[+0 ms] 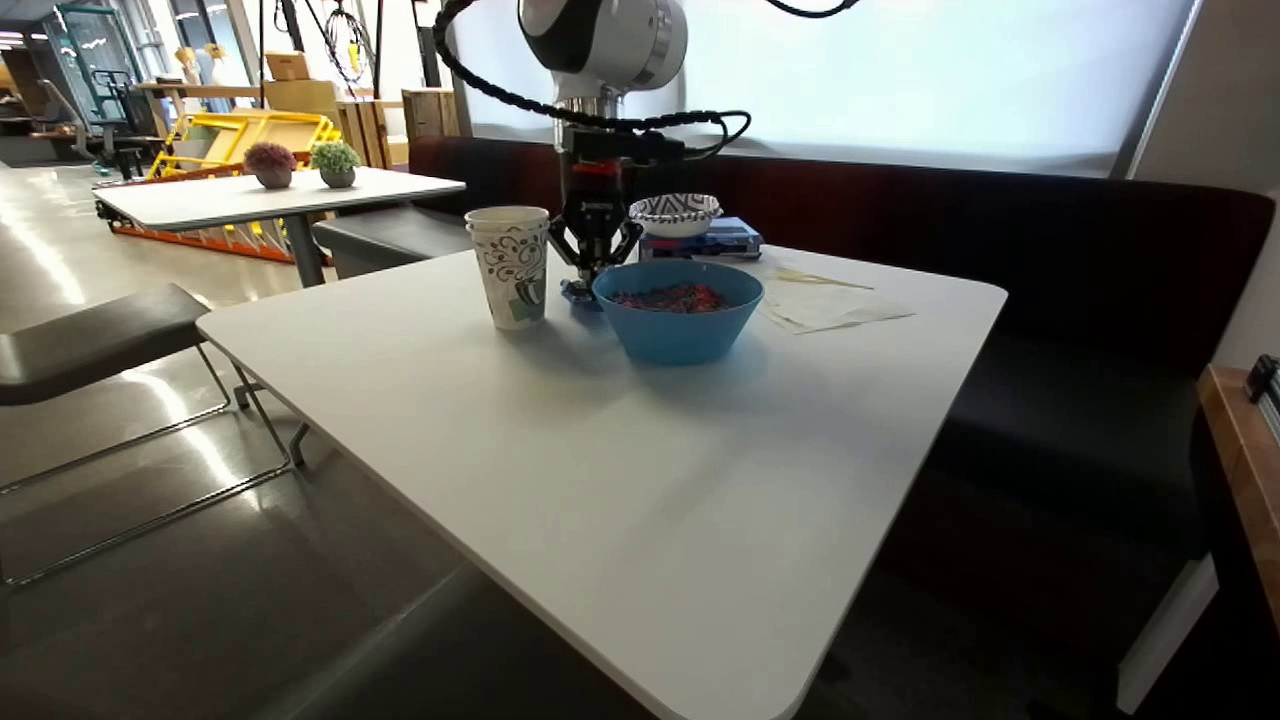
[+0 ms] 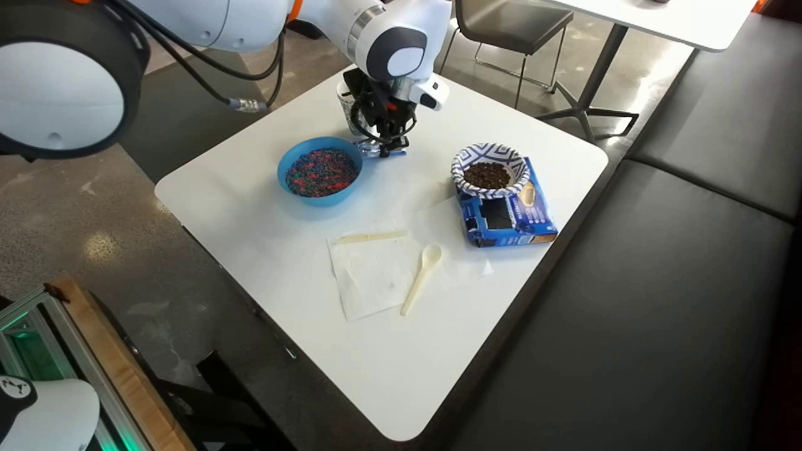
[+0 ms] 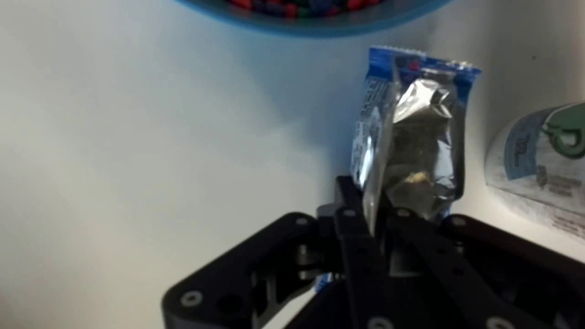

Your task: Move the blue plastic to the right

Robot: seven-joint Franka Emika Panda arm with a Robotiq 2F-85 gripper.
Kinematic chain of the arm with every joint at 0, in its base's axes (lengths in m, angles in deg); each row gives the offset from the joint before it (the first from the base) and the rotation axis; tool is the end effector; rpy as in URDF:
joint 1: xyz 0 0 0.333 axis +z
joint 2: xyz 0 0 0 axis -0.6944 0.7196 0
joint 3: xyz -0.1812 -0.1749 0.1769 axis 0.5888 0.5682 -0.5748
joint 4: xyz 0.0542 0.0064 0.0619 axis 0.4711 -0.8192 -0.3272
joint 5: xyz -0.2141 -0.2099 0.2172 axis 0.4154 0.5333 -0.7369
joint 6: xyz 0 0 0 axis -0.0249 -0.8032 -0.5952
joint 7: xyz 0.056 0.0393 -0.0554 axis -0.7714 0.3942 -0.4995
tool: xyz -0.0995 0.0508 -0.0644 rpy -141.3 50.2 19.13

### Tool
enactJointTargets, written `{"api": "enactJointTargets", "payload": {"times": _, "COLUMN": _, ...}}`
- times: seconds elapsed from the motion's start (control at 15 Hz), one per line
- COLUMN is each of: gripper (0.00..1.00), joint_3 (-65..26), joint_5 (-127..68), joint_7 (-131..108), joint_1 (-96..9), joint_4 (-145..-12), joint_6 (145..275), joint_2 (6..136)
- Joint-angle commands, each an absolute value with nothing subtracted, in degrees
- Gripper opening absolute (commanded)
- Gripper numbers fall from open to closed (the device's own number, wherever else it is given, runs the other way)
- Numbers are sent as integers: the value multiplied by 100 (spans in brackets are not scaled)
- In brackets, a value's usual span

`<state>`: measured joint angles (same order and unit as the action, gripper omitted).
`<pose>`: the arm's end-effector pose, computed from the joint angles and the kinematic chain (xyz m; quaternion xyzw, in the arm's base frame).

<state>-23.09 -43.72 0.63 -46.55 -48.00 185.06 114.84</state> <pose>0.7189 -0.0194 0.1535 -0.9694 0.2077 0.1104 0.0697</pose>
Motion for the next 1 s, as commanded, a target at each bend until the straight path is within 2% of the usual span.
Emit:
{"api": "enactJointTargets", "payload": {"times": 0.0, "gripper": 0, "joint_3": -2281, "joint_5": -4408, "joint_7": 290, "joint_1": -4635, "joint_4": -4523, "joint_6": 18356, "joint_2": 11597}}
{"api": "enactJointTargets", "payload": {"times": 0.53, "gripper": 0, "joint_3": -1566, "joint_5": -3931, "joint_7": 2120, "joint_1": -4022, "joint_4": -5803, "joint_6": 18432, "joint_2": 10334}}
{"api": "enactJointTargets", "payload": {"times": 0.93, "gripper": 0, "joint_3": -1118, "joint_5": -3367, "joint_7": 3618, "joint_1": -3776, "joint_4": -7423, "joint_6": 18512, "joint_2": 9178}}
